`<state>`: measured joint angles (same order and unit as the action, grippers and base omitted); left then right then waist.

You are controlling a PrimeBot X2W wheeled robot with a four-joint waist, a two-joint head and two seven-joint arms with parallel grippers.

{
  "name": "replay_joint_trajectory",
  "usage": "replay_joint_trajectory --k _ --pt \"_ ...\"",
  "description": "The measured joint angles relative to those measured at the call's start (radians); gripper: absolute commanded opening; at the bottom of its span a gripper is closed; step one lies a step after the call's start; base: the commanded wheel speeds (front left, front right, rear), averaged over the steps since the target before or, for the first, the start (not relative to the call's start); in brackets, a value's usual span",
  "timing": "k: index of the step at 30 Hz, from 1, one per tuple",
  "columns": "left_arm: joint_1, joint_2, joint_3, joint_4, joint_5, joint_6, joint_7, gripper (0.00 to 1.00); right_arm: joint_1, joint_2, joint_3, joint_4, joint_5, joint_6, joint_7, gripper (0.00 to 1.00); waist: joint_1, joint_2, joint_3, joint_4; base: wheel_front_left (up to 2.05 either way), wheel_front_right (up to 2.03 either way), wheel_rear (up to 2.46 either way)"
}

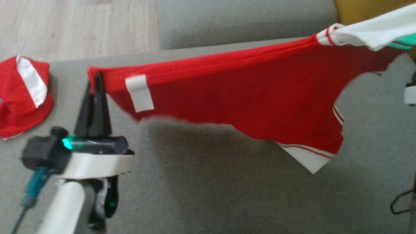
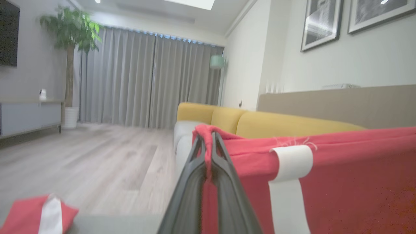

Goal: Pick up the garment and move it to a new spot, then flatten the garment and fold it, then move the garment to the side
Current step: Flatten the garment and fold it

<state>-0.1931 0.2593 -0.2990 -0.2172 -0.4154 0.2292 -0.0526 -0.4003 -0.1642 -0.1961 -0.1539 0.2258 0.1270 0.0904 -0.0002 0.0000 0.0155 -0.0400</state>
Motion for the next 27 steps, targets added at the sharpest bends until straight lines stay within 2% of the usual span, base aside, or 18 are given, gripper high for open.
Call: replay_joint_trajectory --k 5,9,14,18,22,27 --pt "-0.034 0.07 0.024 -0.212 0.031 0.008 0.088 0.0 0.029 0.001 -0.03 -0.154 -0.007 0.0 0.042 0.0 -0.0001 0.0 -0.034 -0.008 0.0 0.0 0.0" --pt "-0.121 0.118 0.047 -0.343 0.047 0.007 0.163 0.0 0.029 0.002 -0.054 -0.264 -0.007 0.0 0.076 0.0 0.0001 0.0 -0.045 -0.014 0.0 0.0 0.0" --pt "-0.214 0.136 0.048 -0.397 0.039 -0.007 0.236 0.0 0.031 0.002 -0.07 -0.341 -0.006 0.0 0.114 0.0 0.0001 0.0 -0.042 -0.016 0.0 0.0 0.0" --pt "-0.283 0.143 0.043 -0.336 0.006 -0.031 0.286 0.0 0.039 0.005 -0.064 -0.335 -0.005 0.0 0.161 0.0 0.0001 0.0 -0.019 -0.019 0.0 0.0 0.0" --pt "-0.366 0.144 0.021 -0.192 -0.016 -0.079 0.308 0.0 0.02 0.003 -0.021 -0.229 0.016 0.0 0.188 0.0 0.0002 0.0 0.036 -0.021 0.0 0.0 0.0" --pt "-0.572 0.136 0.004 0.03 -0.01 -0.129 0.288 0.0 -0.2 -0.017 0.058 -0.023 0.028 0.0 0.19 0.0 0.0005 0.0 0.133 -0.028 0.0 0.0 0.0"
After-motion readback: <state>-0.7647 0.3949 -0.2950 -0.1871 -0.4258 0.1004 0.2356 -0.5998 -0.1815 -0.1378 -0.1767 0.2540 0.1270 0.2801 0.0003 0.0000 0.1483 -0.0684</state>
